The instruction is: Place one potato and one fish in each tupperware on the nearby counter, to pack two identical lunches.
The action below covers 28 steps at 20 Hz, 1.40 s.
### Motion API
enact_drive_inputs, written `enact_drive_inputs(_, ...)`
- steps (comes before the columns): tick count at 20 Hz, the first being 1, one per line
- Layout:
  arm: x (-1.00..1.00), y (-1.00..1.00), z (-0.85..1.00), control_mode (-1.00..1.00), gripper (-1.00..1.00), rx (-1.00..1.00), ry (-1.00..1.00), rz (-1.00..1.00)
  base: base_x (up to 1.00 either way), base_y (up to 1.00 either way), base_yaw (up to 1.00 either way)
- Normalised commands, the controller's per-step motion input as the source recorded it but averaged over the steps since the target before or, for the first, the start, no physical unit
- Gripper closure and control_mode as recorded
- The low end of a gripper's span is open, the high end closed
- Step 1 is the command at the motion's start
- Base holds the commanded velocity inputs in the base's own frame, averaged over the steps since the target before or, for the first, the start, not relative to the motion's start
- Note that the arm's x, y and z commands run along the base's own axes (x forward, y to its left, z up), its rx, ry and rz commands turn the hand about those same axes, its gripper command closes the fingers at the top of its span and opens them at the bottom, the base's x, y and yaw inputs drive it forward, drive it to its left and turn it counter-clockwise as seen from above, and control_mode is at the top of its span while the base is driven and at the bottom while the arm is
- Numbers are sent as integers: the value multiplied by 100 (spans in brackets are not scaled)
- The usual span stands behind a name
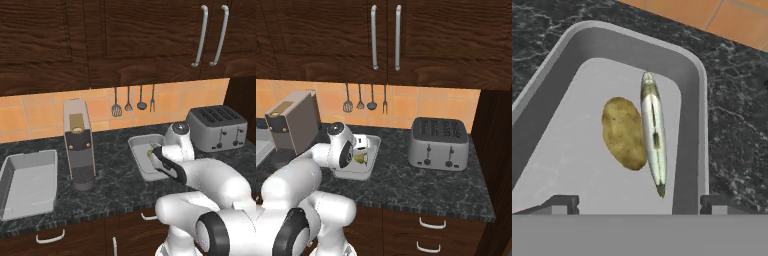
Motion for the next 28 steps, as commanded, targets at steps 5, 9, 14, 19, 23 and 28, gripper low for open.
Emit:
enact_drive_inputs(5, -100, 0, 71, -100, -100, 0, -14, -5, 0, 0, 0)
enact_drive_inputs(9, -100, 0, 40, -100, -100, 13, -15, -13, 0, 0, 0)
enact_drive_inputs(14, -100, 0, 75, -100, -100, 26, -10, -13, 0, 0, 0)
enact_drive_inputs(19, -53, 0, -2, -100, -100, 2, 0, -10, 0, 0, 0)
enact_drive_inputs(23, -15, -4, -7, 100, -100, 0, 0, 0, -50, -20, -2)
enact_drive_inputs(28, 0, 0, 0, 100, -100, 0, 0, 0, -100, -68, -9)
